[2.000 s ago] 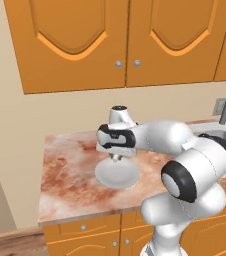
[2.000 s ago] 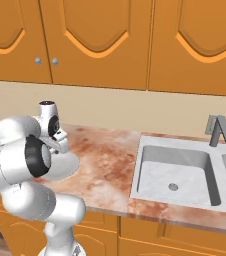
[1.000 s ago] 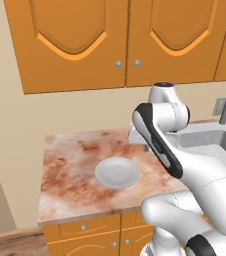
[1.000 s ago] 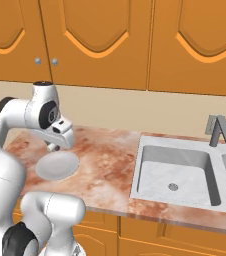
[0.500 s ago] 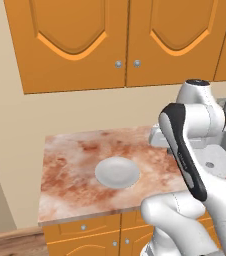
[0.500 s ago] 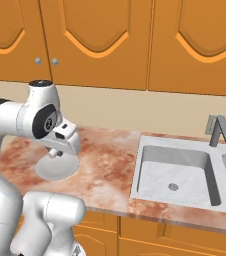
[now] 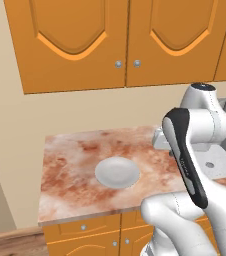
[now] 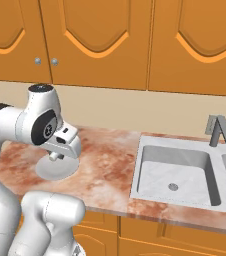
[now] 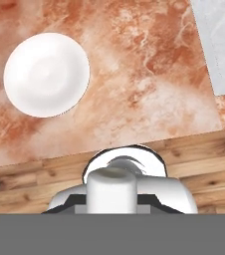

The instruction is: Pick up the marshmallow and place it in the cup of hot chocolate on the dining counter.

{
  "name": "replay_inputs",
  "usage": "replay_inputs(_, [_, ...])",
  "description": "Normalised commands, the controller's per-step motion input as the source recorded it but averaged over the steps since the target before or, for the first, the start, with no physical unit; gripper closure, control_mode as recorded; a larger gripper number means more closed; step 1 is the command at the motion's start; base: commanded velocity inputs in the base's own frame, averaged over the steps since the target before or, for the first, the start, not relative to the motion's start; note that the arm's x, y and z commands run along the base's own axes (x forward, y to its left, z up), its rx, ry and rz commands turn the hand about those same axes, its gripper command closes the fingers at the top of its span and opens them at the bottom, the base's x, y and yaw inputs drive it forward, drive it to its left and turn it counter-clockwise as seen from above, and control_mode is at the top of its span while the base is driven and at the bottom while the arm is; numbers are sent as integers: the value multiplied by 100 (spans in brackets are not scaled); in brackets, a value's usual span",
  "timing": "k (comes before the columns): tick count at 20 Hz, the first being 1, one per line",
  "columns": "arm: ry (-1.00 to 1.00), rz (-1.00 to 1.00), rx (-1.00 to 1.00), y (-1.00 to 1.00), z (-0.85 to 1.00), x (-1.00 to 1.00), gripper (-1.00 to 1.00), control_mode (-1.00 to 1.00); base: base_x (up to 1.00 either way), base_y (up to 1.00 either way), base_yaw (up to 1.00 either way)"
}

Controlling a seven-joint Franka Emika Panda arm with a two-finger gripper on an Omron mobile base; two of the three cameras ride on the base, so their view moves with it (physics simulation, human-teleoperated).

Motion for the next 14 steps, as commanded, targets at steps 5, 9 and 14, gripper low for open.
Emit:
replay_inputs(5, [0,0,0,0,0,0,100,-100,0,0,0])
replay_inputs(9, [0,0,0,0,0,0,100,100,-27,0,2])
replay_inputs(14, [0,0,0,0,0,0,100,100,-90,11,41])
